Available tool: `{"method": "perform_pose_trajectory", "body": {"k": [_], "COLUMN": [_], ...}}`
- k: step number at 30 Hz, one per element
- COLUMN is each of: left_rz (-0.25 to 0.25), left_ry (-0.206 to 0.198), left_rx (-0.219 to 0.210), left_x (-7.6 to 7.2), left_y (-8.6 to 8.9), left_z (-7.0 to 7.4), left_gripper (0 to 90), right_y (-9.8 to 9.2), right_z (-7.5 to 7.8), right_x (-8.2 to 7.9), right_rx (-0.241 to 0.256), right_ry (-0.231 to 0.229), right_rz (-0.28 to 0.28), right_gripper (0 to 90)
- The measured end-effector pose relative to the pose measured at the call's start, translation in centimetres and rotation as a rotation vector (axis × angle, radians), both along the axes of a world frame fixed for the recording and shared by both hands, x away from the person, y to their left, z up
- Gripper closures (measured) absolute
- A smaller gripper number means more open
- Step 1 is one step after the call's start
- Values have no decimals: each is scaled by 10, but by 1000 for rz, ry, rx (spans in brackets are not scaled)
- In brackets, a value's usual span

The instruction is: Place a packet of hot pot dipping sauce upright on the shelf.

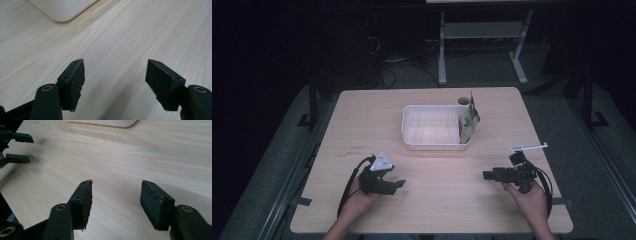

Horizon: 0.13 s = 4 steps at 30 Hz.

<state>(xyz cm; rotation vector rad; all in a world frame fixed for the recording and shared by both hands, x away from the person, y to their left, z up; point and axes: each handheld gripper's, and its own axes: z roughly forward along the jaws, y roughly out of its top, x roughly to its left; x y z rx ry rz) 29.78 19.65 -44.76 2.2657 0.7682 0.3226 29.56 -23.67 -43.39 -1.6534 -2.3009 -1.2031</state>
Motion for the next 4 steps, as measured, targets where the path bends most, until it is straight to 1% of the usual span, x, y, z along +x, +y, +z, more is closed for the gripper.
{"method": "perform_pose_trajectory", "body": {"k": [3,4], "left_rz": [-3,-3], "left_ry": [-2,-3], "left_rx": [4,3], "left_x": [0,1], "left_y": [0,0], "left_z": [0,0], "left_gripper": [312,311], "right_y": [-1,-1], "right_z": [-7,-8], "right_x": [-8,-9], "right_rx": [13,13], "right_ry": [-27,-27], "right_rz": [-1,1], "right_gripper": [408,403]}}
